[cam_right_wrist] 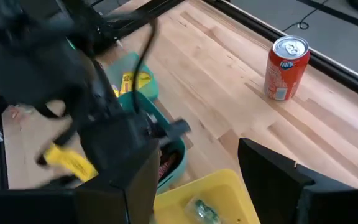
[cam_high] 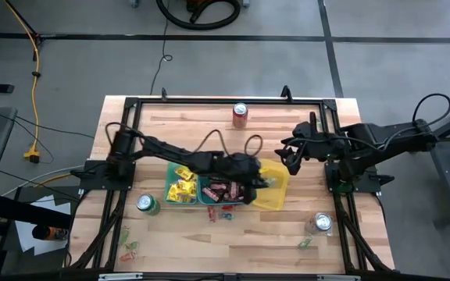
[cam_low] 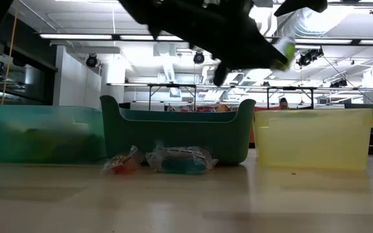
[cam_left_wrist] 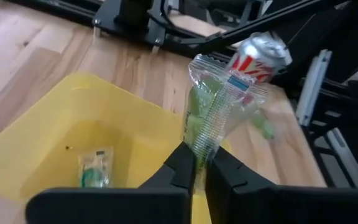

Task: Sort candy
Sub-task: Put the green gummy into the yellow bin, then put the red gummy into the yellow bin

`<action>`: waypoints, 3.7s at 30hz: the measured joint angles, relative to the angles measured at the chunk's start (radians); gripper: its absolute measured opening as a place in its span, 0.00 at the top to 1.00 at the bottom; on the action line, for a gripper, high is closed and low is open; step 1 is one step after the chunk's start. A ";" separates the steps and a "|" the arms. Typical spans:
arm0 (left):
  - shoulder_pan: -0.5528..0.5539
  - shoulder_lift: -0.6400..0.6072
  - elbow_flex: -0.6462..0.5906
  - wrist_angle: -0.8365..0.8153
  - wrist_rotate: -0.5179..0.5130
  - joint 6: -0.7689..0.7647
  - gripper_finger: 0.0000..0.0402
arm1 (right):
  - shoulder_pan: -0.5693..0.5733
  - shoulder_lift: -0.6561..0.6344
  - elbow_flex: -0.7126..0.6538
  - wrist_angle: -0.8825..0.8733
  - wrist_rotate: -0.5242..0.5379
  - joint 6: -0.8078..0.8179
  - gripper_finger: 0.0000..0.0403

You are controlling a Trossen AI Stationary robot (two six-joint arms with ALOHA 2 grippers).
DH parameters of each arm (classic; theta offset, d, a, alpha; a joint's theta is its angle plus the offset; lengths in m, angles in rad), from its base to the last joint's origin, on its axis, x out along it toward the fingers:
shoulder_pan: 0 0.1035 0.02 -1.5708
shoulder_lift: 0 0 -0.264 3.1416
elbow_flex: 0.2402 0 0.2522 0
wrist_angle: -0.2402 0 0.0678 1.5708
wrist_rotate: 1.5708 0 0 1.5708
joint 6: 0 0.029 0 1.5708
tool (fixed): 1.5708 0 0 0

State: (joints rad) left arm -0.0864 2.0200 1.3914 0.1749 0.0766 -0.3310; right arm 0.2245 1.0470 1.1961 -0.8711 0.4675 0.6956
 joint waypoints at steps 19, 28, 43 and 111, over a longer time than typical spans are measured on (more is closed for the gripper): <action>0.001 0.049 0.181 -0.307 0.011 -0.016 0.45 | 0.000 0.000 0.000 0.005 -0.006 -0.072 0.47; -0.028 0.016 0.181 -0.391 -0.003 0.126 0.44 | 0.016 0.066 0.002 -0.084 -0.128 0.202 0.47; -0.048 -0.019 0.181 -0.565 -0.025 0.282 0.44 | 0.075 0.306 0.001 -0.064 -0.135 0.441 0.47; -0.994 0.006 -0.053 -1.203 0.254 -1.246 0.61 | 0.103 0.103 0.018 -0.156 0.061 0.186 0.47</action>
State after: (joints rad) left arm -1.0805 2.0262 1.3388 -1.0280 0.3302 -1.5766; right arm 0.3275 1.1503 1.2140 -1.0271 0.5282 0.8818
